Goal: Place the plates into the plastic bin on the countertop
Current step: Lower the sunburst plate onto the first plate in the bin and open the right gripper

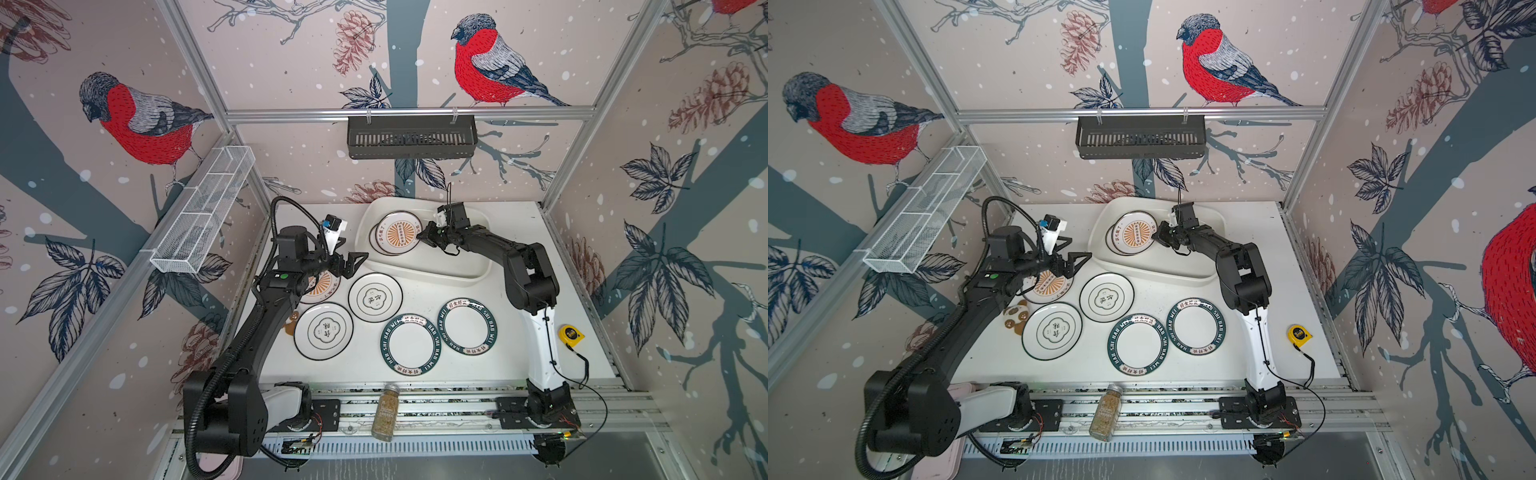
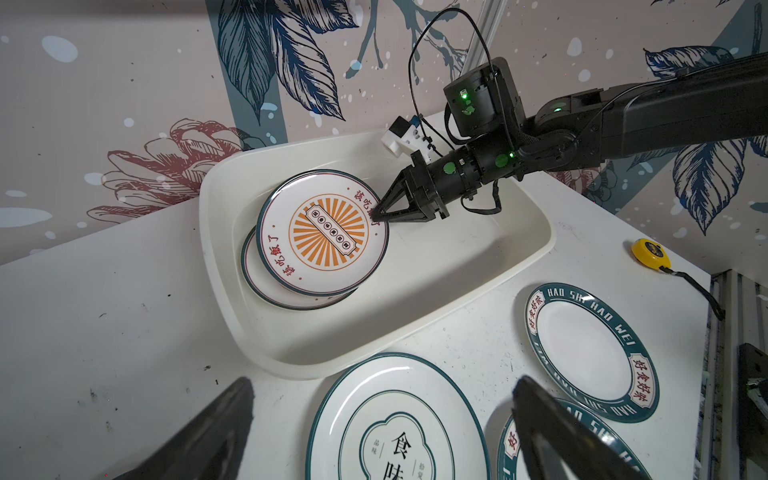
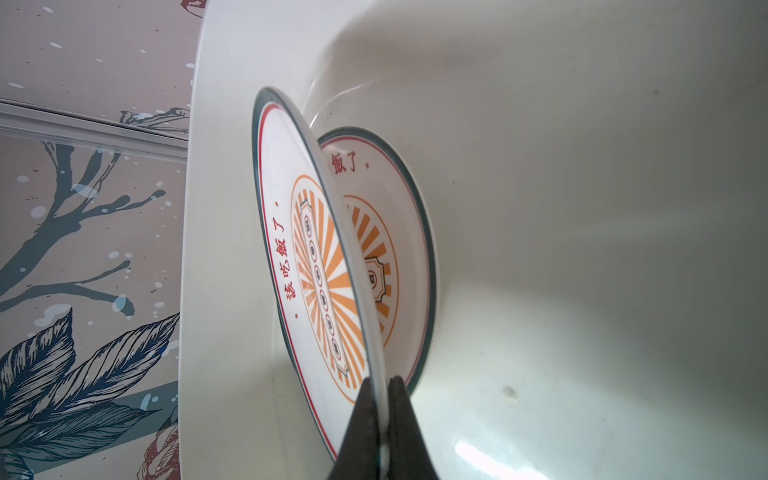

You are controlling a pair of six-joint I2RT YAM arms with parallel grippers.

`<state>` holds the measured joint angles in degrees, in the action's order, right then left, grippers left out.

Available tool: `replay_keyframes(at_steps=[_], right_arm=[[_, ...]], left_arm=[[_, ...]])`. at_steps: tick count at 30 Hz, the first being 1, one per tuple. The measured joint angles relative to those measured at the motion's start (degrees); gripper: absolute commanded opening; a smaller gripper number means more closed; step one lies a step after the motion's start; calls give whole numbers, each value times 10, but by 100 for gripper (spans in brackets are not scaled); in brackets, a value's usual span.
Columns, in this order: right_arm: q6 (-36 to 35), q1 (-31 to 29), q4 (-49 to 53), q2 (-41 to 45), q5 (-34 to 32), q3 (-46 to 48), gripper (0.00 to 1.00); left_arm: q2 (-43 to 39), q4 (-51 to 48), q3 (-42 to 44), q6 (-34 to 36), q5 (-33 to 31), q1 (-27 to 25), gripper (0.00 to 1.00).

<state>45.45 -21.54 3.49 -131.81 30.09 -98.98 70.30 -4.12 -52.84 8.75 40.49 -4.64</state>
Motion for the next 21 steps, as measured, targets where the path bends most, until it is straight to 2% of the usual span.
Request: replay_keyframes(at_steps=[13, 21], right_arm=[[9, 0, 8, -22, 18, -23, 17], [7, 0, 18, -24, 18, -27, 25]], left_arm=[[2, 0, 0, 0, 0, 0, 96], [2, 0, 0, 0, 0, 0, 96]])
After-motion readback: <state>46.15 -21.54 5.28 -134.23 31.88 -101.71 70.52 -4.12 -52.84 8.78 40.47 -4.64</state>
